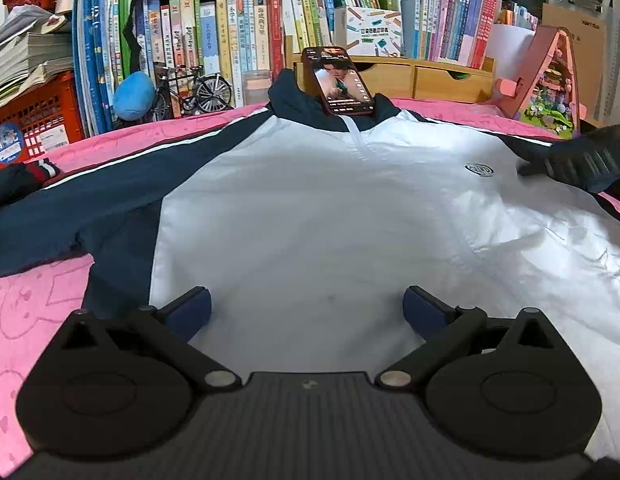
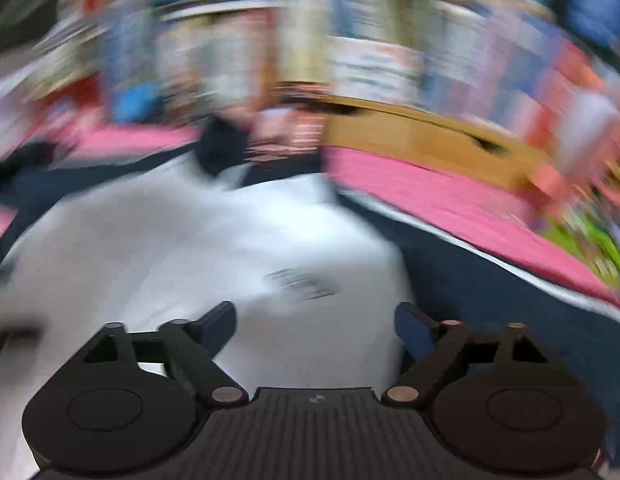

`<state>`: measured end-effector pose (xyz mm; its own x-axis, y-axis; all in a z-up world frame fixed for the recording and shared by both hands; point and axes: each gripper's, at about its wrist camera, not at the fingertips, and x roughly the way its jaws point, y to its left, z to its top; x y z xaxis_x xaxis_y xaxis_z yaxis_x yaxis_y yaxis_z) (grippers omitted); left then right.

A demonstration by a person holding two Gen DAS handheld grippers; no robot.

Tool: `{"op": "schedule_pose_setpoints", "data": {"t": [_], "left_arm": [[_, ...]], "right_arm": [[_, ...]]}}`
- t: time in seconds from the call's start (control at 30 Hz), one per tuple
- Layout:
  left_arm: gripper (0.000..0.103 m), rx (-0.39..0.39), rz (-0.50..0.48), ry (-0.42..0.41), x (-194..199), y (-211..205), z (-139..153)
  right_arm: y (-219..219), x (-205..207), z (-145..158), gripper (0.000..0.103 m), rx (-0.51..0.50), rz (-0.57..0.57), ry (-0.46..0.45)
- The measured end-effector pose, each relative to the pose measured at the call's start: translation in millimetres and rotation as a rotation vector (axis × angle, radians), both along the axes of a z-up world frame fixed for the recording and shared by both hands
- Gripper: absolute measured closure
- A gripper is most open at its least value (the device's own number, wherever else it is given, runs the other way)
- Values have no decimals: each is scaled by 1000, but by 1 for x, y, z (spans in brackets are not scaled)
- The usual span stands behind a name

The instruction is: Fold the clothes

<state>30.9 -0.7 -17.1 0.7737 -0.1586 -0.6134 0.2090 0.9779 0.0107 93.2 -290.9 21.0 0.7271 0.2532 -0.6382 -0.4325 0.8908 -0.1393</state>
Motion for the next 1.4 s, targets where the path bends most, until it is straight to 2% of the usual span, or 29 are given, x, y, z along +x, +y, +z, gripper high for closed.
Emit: {"op": "schedule_pose_setpoints", "data": {"t": [0.07,0.13,0.2,0.3,0.4,0.47,0.53,0.6,0.7,0.8,0.93,1.13,1.4], "left_arm": [[1,4,17,-31,-6,1,5],[1,8,-13,-76,-10,4,17],[0,20,-29,-112,-5,6,33],[0,46,-11,-156,20,3,52],[0,63,12,-132,69,-2,45],[0,80,18,-74,101,-4,31],[1,86,1,11,133,-6,16],[0,73,-5,62,162,-4,2],[0,37,-26,82,199,3,-6],[0,21,-1,56,227,15,-12],[0,-38,61,63,240,26,-15],[0,-30,20,63,236,29,-14],[0,-50,18,67,243,30,-13]], "right_arm": [[19,-16,-10,8,-94,78,-48],[36,-25,-21,8,-179,127,-93],[45,-22,-25,0,-189,147,-145],[50,-1,-33,0,-147,187,-171],[35,32,-36,0,3,182,-12],[20,50,-42,0,117,160,107],[11,51,-42,0,165,161,126],[13,48,-42,0,137,166,116],[17,46,-44,0,120,169,108],[19,46,-46,0,123,166,108],[21,48,-46,0,123,166,109],[20,47,-45,0,126,157,101],[20,46,-44,0,126,154,100]]}}
